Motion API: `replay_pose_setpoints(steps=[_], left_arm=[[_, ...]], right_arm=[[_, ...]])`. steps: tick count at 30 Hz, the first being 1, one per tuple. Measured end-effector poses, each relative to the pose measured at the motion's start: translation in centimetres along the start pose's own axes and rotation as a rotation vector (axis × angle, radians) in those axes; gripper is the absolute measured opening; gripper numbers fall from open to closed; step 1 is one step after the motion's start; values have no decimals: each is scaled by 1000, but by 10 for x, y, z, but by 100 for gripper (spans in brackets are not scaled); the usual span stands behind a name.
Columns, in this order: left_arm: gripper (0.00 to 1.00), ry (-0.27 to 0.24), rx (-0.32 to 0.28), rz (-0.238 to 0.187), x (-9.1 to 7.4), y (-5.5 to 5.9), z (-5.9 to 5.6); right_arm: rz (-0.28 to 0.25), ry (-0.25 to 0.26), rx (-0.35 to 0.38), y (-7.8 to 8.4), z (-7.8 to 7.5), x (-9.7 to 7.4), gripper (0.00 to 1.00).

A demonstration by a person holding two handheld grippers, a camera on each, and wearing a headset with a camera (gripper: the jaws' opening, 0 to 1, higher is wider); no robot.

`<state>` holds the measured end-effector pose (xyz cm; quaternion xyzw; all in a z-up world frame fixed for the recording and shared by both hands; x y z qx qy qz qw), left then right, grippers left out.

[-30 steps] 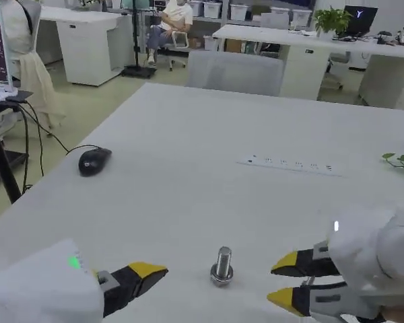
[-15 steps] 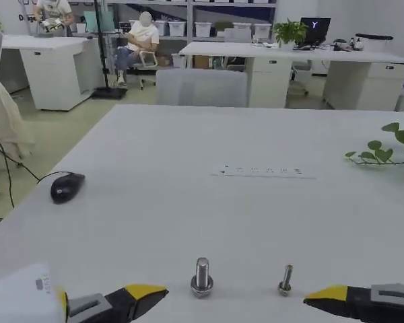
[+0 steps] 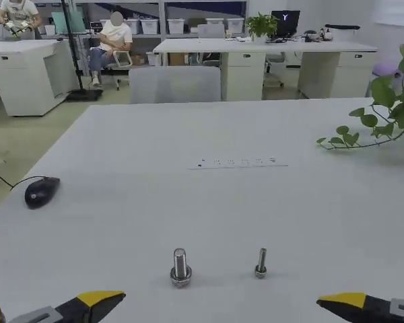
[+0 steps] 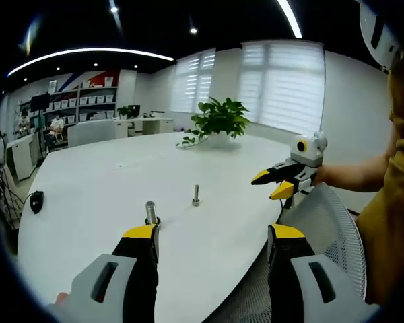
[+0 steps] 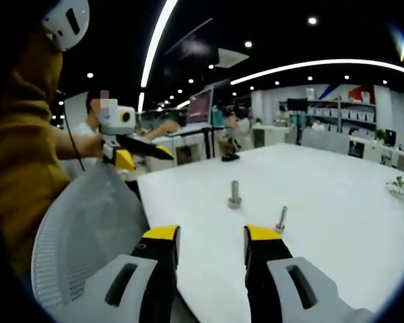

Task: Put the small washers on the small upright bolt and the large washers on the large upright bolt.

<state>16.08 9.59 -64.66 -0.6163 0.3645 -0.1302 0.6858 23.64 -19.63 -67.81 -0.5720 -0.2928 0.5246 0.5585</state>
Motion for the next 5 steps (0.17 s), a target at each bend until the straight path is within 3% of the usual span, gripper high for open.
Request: replay_pose_setpoints(steps=[2,5], left_arm=[[65,10,2,-4,1,0,-2],[65,7,5,0,1,-2,-7]], right_arm=[[-36,-24,1,-4,1,1,40],[-49,-22,-7,-7,1,0,44]])
Point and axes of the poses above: the centre of the closed fingertips' face, and the gripper's own axes: x roughly forward along the fingers, z roughly to its left, y roughly out of its underside, the point moved 9 cm from there along -x, roughly backward along the fingers, and after that the axes turned 7 degrees about x, right-handed, at the moved point
